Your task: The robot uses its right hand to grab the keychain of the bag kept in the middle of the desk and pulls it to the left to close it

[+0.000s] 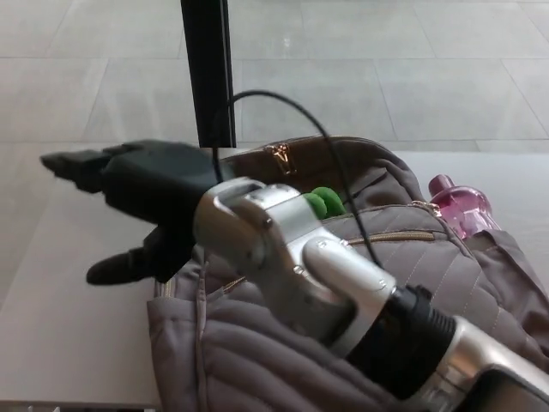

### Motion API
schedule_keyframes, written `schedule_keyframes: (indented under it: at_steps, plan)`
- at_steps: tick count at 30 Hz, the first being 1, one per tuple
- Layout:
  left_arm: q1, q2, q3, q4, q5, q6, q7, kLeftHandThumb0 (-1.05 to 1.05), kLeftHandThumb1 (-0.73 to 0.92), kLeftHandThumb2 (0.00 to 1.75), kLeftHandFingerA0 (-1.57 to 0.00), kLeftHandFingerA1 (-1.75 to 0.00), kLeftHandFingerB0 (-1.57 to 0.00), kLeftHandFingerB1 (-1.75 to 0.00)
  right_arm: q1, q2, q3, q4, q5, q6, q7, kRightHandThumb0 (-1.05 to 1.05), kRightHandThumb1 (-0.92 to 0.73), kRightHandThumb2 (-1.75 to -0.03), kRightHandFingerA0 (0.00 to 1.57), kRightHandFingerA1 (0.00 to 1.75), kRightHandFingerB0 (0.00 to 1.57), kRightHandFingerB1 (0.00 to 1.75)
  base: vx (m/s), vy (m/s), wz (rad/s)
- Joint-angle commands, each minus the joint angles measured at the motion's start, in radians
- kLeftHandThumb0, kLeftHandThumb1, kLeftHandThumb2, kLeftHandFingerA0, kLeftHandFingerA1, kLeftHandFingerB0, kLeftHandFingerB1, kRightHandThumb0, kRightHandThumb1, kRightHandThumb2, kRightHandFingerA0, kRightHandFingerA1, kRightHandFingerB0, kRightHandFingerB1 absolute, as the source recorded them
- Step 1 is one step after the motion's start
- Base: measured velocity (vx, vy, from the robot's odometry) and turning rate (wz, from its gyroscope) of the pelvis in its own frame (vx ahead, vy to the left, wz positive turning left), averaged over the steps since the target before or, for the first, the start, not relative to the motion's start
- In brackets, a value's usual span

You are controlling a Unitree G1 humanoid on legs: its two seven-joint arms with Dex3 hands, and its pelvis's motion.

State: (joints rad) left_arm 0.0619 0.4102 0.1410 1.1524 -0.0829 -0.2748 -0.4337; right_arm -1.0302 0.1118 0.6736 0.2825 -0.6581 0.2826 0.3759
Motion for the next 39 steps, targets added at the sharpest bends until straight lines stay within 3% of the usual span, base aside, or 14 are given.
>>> schedule_keyframes:
  at_steps: [1,4,5,7,14,17,18,22,25,26,28,30,37,39]
  plan:
    - [0.037,0.027,0.006,-0.002,0.016,-0.03,0.017,-0.75,0.62,0.75,-0.52,-0.52,-0.42,-0.45,-0.054,-0.229,-0.173,-0.156,0.073,0.068,0.242,-1.05,-0.81,-0.69,0.0,0.0,0.0,0.0,0.0,0.0,0.0]
    - [0.043,0.031,0.004,0.014,0.022,-0.03,0.025,-0.71,0.74,0.63,-0.57,-0.48,-0.46,-0.39,-0.01,-0.39,-0.342,-0.237,0.191,0.058,0.323,-1.05,-0.77,-0.65,0.0,0.0,0.0,0.0,0.0,0.0,0.0]
    - [0.043,0.03,0.01,0.021,0.015,-0.031,0.017,-0.77,0.59,0.76,-0.52,-0.56,-0.45,-0.47,0.009,-0.513,-0.407,-0.245,0.192,0.027,0.343,-1.05,-0.65,-1.08,0.0,0.27,0.0,0.0,0.0,0.0,0.0]
    - [0.049,0.031,0.007,0.011,0.018,-0.027,0.021,-0.75,0.6,0.76,-0.52,-0.55,-0.44,-0.46,0.04,-0.652,-0.502,-0.197,0.214,-0.006,0.346,-1.05,-0.8,-0.64,0.0,0.0,0.0,0.0,0.0,0.0,0.0]
    - [0.081,0.046,0.03,-0.005,-0.008,-0.032,-0.008,-0.7,0.57,0.95,-0.48,-0.6,-0.38,-0.53,0.279,-1.04,-0.984,-0.061,0.307,-0.016,0.314,-0.96,-0.63,-0.97,0.0,0.15,0.0,0.0,0.0,0.0,0.0]
    - [0.078,0.051,0.021,0.0,0.005,-0.033,0.002,-0.72,0.74,0.62,-0.56,-0.5,-0.44,-0.4,0.468,-1.113,-1.21,0.0,0.302,-0.017,0.293,-1.02,-0.64,-0.96,0.0,0.1,0.09,0.04,0.0,0.0,0.0]
    - [0.081,0.052,0.023,-0.009,0.002,-0.034,0.0,-0.71,0.58,0.96,-0.48,-0.59,-0.38,-0.53,0.536,-1.119,-1.288,0.034,0.304,-0.041,0.267,-0.95,-0.58,-0.94,0.0,0.2,0.0,0.18,0.0,0.0,0.0]
    - [0.081,0.061,0.026,-0.005,0.001,-0.035,-0.005,-0.7,0.74,0.62,-0.55,-0.5,-0.43,-0.4,0.802,-1.138,-1.495,0.225,0.3,-0.153,0.087,-0.99,-0.58,-1.0,0.0,0.2,0.05,0.37,0.0,0.0,0.0]
    - [0.087,0.064,0.028,-0.011,-0.002,-0.034,-0.011,-0.7,0.6,0.98,-0.48,-0.6,-0.35,-0.52,0.939,-1.105,-1.641,0.347,0.365,-0.128,-0.034,-1.0,-0.6,-1.0,0.0,0.25,0.04,0.47,0.0,0.0,0.0]
    - [0.081,0.064,0.033,0.001,-0.006,-0.016,-0.006,-0.67,0.74,0.62,-0.55,-0.47,-0.41,-0.38,0.993,-1.058,-1.729,0.417,0.449,-0.152,-0.118,-0.42,-0.36,-0.98,0.05,0.59,0.0,0.54,0.0,0.0,0.0]
    - [0.078,0.069,0.035,0.01,-0.008,-0.005,-0.006,-0.71,0.6,0.97,-0.48,-0.58,-0.34,-0.51,1.07,-1.004,-1.813,0.518,0.545,-0.151,-0.223,-0.73,-0.67,-0.63,0.0,0.7,0.01,0.63,0.0,0.0,0.0]
    - [0.08,0.072,0.034,0.016,-0.004,-0.012,-0.005,-0.69,0.6,0.98,-0.47,-0.59,-0.31,-0.51,1.115,-0.944,-1.861,0.513,0.579,-0.109,-0.256,-0.42,-0.46,-1.06,0.06,0.59,0.02,0.56,0.0,0.0,0.0]
    - [0.073,0.071,0.09,0.025,-0.063,0.046,-0.013,-0.66,0.73,0.62,-0.53,-0.5,-0.41,-0.41,1.192,-0.824,-1.761,0.647,0.637,-0.215,-0.317,-0.55,-0.39,-0.95,0.45,0.76,0.01,0.55,0.0,0.0,0.0]
    - [0.079,0.066,0.102,0.018,-0.072,0.055,-0.001,-0.66,0.73,0.62,-0.56,-0.49,-0.44,-0.4,1.205,-0.799,-1.71,0.663,0.606,-0.218,-0.333,-0.72,-0.66,-0.6,0.67,1.16,0.05,0.6,0.0,0.0,0.0]
